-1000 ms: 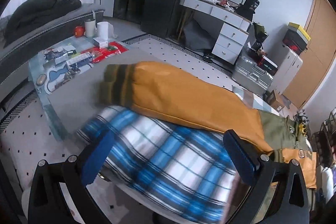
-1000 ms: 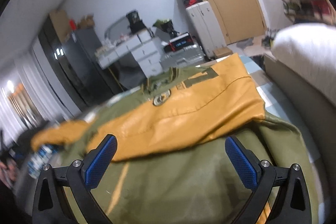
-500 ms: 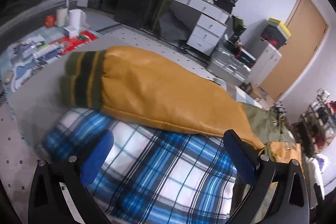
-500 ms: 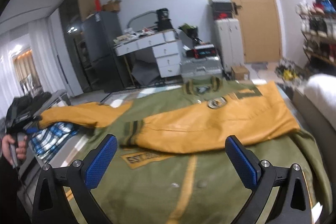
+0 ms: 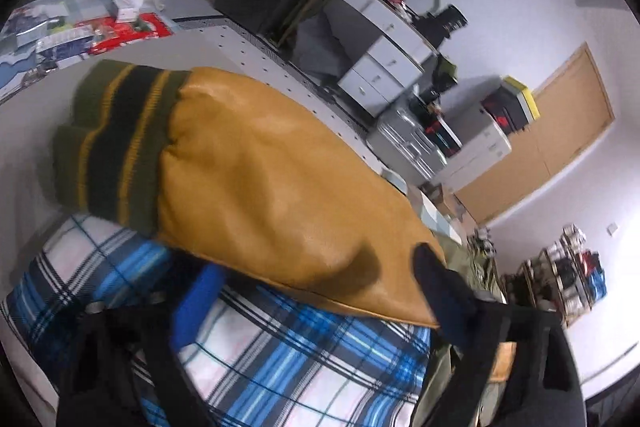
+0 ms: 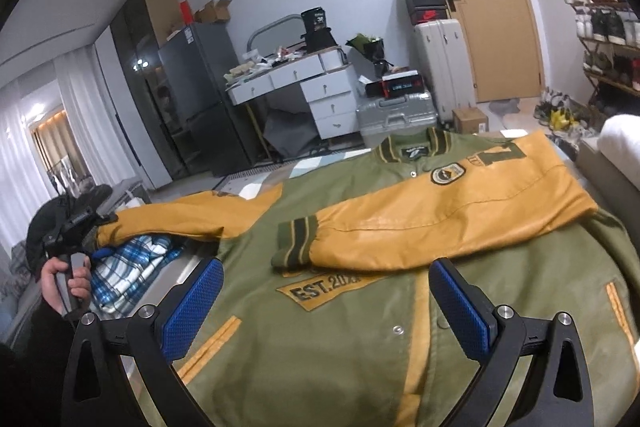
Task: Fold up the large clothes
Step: 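Grasp the other yellow sleeve's cuff with the left gripper and lift it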
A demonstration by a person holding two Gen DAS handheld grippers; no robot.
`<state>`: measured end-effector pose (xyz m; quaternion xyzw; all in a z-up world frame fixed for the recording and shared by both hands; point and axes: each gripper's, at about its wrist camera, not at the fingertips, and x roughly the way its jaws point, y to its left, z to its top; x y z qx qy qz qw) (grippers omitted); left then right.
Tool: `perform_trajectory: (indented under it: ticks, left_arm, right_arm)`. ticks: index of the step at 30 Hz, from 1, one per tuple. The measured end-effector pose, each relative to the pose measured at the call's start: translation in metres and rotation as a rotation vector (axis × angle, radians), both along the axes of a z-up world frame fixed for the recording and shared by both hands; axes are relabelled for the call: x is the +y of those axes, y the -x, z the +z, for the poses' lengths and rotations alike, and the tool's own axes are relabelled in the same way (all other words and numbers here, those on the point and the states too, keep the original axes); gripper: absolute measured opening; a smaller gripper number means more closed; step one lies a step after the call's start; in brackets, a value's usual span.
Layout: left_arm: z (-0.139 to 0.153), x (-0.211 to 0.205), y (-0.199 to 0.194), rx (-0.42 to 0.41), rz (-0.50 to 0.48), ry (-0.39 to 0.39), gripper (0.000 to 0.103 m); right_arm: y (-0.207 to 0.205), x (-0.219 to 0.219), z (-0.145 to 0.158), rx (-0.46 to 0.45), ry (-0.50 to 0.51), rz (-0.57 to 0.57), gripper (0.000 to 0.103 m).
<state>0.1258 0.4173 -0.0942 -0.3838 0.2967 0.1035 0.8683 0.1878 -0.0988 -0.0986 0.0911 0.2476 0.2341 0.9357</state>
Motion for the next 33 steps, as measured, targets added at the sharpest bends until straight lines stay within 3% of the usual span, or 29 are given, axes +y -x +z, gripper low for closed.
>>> perform_trajectory:
  ticks: [2, 4, 6, 9, 13, 15, 18, 19, 20, 23, 27, 33]
  left_arm:
    - [-0.001, 0.005, 0.002, 0.020, 0.033, 0.018, 0.050]
    - [-0.001, 0.009, 0.004, 0.018, 0.049, 0.043, 0.038]
    - [0.001, 0.008, 0.007, 0.014, 0.067, 0.036, 0.036]
    - [-0.006, 0.011, 0.006, 0.027, 0.100, 0.122, 0.042]
    - [-0.005, 0.013, -0.004, 0.012, 0.093, 0.187, 0.074]
    - [-0.003, 0.009, -0.011, 0.039, 0.112, 0.171, 0.079]
    - [0.002, 0.003, -0.021, 0.086, 0.146, 0.081, 0.075]
    - [0.004, 0.001, -0.023, 0.113, 0.166, 0.040, 0.052]
    - [0.005, 0.000, -0.024, 0.133, 0.177, 0.006, 0.036]
    - [0.015, -0.010, -0.023, 0.176, 0.220, -0.126, 0.018]
    - [0.043, -0.035, -0.027, 0.202, 0.245, -0.328, 0.012]
    - [0.105, -0.079, -0.031, 0.078, 0.191, -0.484, 0.007]
  right_arm:
    - [0.000, -0.001, -0.001, 0.010, -0.013, 0.004, 0.103]
    - [-0.001, -0.003, -0.002, 0.022, -0.024, 0.005, 0.103]
    - [0.000, -0.004, -0.003, 0.027, -0.034, 0.007, 0.103]
    - [-0.001, -0.007, -0.006, 0.040, -0.064, 0.013, 0.103]
    - [0.000, -0.012, -0.011, 0.058, -0.098, 0.019, 0.103]
    - [-0.001, -0.015, -0.013, 0.080, -0.121, 0.024, 0.103]
    - [0.004, -0.014, -0.013, 0.077, -0.135, 0.058, 0.103]
    - [0.007, -0.013, -0.012, 0.061, -0.129, 0.069, 0.103]
    - [0.010, -0.012, -0.011, 0.050, -0.121, 0.071, 0.103]
    - [0.013, -0.016, -0.011, 0.040, -0.129, 0.088, 0.103]
    - [0.011, -0.028, -0.017, 0.066, -0.172, 0.104, 0.103]
    - [0.009, -0.054, -0.024, 0.084, -0.246, 0.094, 0.103]
